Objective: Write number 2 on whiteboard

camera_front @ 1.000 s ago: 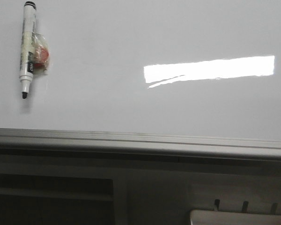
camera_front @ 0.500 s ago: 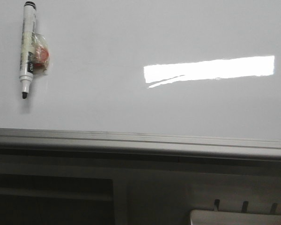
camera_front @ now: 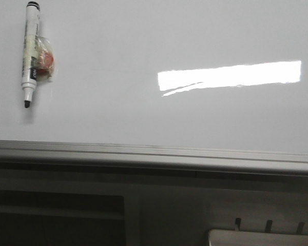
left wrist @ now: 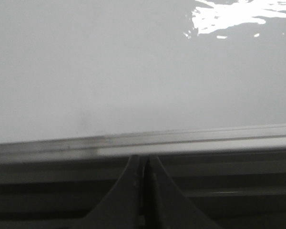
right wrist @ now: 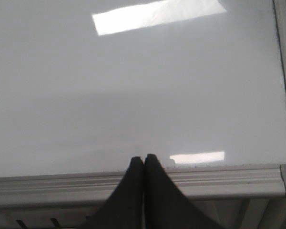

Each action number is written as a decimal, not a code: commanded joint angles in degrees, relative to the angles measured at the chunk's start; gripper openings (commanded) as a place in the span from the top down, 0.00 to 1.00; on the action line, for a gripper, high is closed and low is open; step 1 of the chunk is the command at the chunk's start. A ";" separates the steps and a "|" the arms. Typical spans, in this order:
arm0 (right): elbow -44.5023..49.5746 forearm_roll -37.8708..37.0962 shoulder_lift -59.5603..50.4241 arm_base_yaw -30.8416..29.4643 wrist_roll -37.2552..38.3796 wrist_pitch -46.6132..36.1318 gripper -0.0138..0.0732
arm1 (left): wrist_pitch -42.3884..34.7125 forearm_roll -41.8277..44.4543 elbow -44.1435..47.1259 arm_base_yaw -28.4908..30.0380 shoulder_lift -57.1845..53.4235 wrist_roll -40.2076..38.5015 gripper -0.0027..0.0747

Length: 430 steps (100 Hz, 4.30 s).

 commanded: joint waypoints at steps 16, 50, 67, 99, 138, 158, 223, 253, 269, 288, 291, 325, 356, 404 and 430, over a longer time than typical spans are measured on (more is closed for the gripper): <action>1.37 -0.44 -1.08 -0.45 -0.22 -5.08 0.93 | -8.48 13.97 0.54 0.09 -1.46 -0.30 0.99; 1.37 0.36 -1.08 -0.45 -0.22 -16.37 0.93 | -15.08 18.90 0.54 0.09 -1.46 -0.30 0.99; 1.37 0.70 -1.08 -0.45 -0.22 -15.01 0.93 | -21.79 1.11 0.54 0.09 -1.46 -2.98 0.99; 1.05 3.83 2.42 0.13 -0.22 -15.39 0.93 | -37.22 -22.93 0.44 0.09 -1.46 -3.38 0.99; -5.32 3.83 17.63 6.05 -0.32 -13.66 0.93 | -12.67 -23.27 -9.55 0.09 5.66 -2.12 0.99; -8.23 4.61 23.23 8.50 -0.25 -18.11 0.93 | 2.96 -25.06 -19.36 -0.93 12.10 3.36 0.99; -8.13 20.02 23.42 9.08 1.95 -21.06 0.92 | -2.15 -59.79 -14.75 -8.65 16.23 41.24 0.50; -13.87 19.80 23.42 9.08 -5.39 -10.56 0.92 | -1.76 -84.26 -14.89 -8.65 28.02 69.87 0.50; -15.42 19.80 23.42 9.08 -10.85 -10.27 0.92 | -0.93 -99.80 -15.03 -8.65 34.78 85.07 0.50; -15.42 19.80 23.42 9.08 -10.85 -10.25 0.92 | -0.32 -103.95 -16.93 -8.65 38.40 91.25 0.50; -15.42 19.80 23.42 9.08 -10.85 -10.25 0.92 | -0.32 -103.95 -17.51 -8.65 38.57 91.25 0.50; -15.42 19.80 23.42 9.08 -10.85 -10.25 0.92 | 2.74 -103.43 -19.39 -8.65 38.56 94.17 0.50; -15.42 19.80 23.42 9.08 -10.85 -10.25 0.92 | 4.68 -83.22 -21.52 -10.28 38.56 74.59 0.51; -15.42 19.80 23.42 9.08 -10.85 -10.25 0.92 | -9.78 -3.07 -23.51 -35.82 39.33 -12.21 0.51; -15.42 19.80 23.42 9.08 -10.85 -10.25 0.92 | -21.38 -4.62 -23.51 -35.69 46.42 -12.33 0.51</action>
